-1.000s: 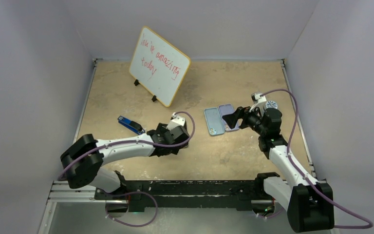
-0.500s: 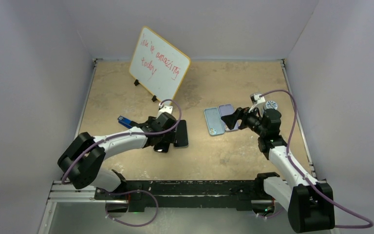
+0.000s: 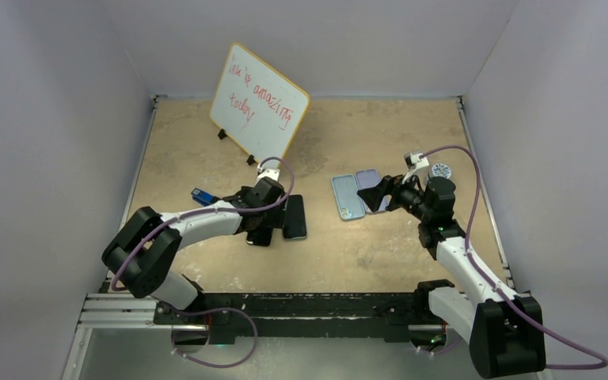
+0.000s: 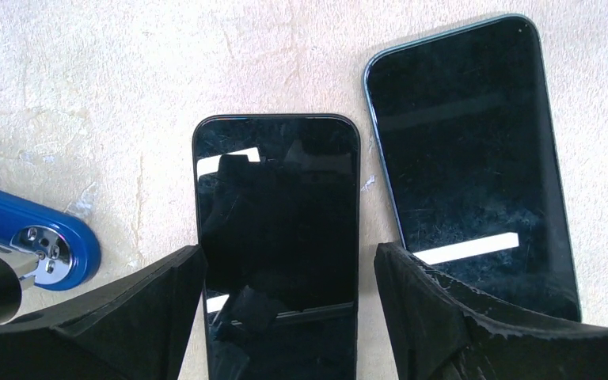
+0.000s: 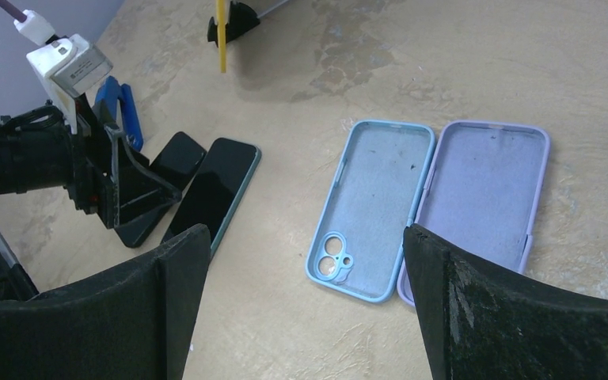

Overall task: Take the phone out of the phone case
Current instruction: Adjust the phone at the center of the board.

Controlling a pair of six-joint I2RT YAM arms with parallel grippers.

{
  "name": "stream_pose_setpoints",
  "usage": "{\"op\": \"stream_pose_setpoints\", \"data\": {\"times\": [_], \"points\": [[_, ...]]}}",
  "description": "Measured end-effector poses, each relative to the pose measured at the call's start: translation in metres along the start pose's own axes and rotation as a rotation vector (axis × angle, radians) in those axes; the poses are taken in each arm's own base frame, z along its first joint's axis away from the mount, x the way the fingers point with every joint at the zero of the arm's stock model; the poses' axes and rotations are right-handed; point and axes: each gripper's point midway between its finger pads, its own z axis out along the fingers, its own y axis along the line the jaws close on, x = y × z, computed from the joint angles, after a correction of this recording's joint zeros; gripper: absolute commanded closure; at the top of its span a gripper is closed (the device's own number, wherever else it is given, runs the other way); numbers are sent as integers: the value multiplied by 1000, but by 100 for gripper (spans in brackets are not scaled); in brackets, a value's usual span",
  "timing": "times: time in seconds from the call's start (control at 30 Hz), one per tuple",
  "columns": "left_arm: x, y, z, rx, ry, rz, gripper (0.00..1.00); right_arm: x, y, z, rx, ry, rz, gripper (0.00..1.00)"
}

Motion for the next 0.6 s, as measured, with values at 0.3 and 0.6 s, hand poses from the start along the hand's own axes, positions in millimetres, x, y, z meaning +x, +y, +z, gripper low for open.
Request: {"op": "stream_pose_setpoints", "data": {"times": [0.3, 0.6], "points": [[-13, -4, -23, 59, -33, -67, 19, 1, 2, 1, -5, 4, -1, 8], [-12, 17, -52, 83, -104, -200, 27, 2, 4, 1, -10, 8, -2, 8]]}}
